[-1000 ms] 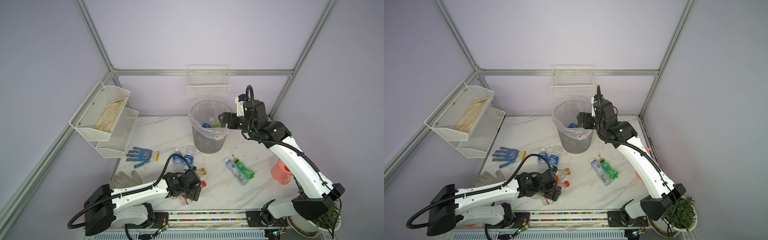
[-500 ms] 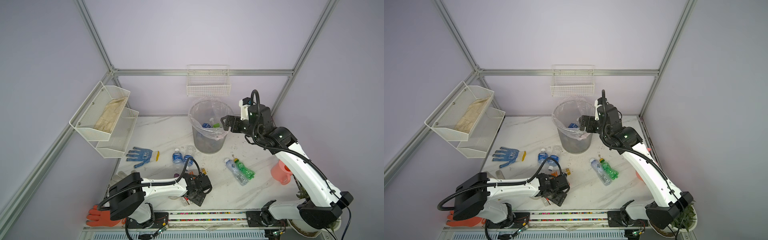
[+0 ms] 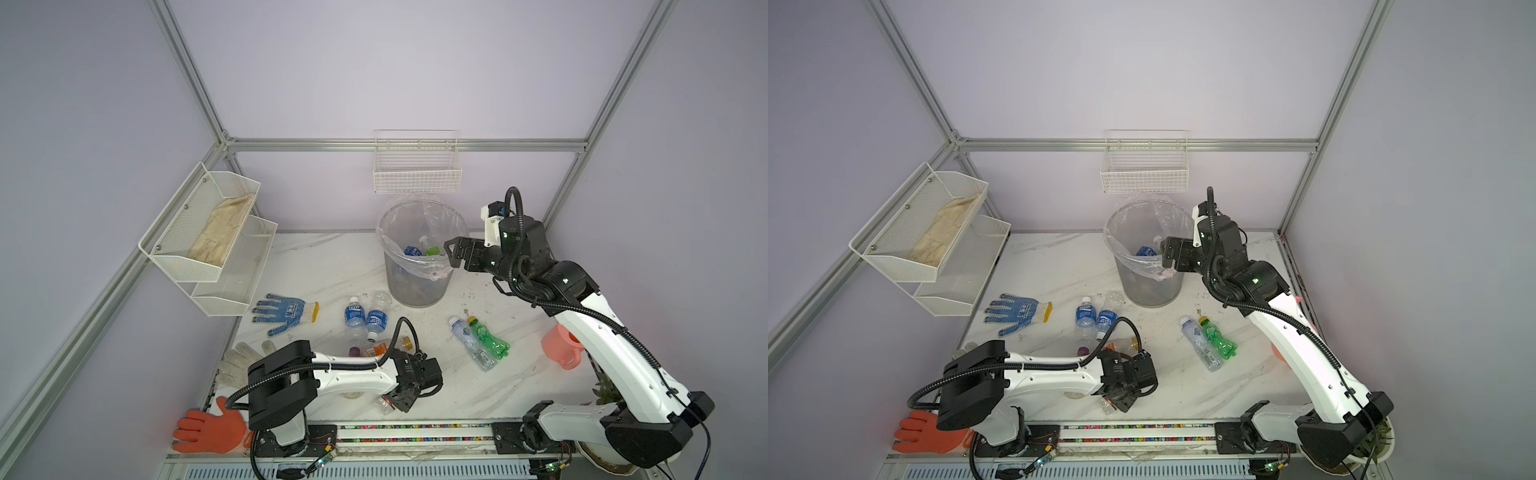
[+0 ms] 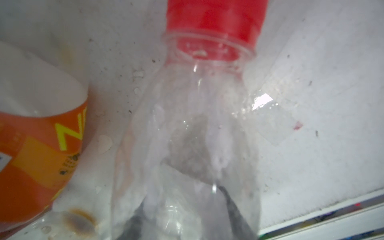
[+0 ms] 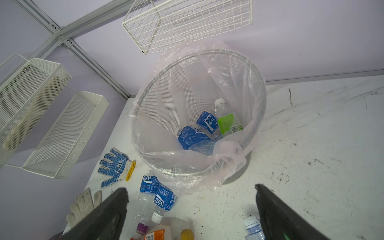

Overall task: Throw the plastic bottles in the bin
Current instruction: 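Close the left gripper around the red-cap clear bottle, then carry the red-cap bottle over the bin with the left gripper while the right gripper lowers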

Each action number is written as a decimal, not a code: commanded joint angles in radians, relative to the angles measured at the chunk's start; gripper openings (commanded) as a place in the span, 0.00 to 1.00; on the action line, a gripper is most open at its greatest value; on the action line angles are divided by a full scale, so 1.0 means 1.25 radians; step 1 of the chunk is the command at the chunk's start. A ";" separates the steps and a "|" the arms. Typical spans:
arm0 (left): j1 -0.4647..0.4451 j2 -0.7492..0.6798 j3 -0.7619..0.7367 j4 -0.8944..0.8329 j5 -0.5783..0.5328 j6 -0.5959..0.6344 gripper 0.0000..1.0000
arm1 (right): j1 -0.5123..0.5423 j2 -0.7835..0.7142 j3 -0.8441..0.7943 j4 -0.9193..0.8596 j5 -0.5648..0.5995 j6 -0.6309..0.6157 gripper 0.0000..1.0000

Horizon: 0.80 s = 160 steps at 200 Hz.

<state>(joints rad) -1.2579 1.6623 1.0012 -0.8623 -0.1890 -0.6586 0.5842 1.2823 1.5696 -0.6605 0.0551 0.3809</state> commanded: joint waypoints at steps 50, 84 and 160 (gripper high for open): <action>-0.013 -0.109 0.119 -0.019 -0.051 0.034 0.28 | 0.001 -0.049 -0.042 0.022 0.006 0.012 0.97; -0.015 -0.163 0.141 -0.016 -0.068 0.046 0.27 | 0.001 -0.070 -0.067 0.020 0.014 0.013 0.97; -0.015 -0.289 0.188 0.014 -0.109 0.087 0.24 | 0.001 -0.138 -0.148 0.026 0.052 0.029 0.97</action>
<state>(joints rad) -1.2720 1.3567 1.1187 -0.8799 -0.2886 -0.5957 0.5842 1.1469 1.4109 -0.6437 0.0910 0.4068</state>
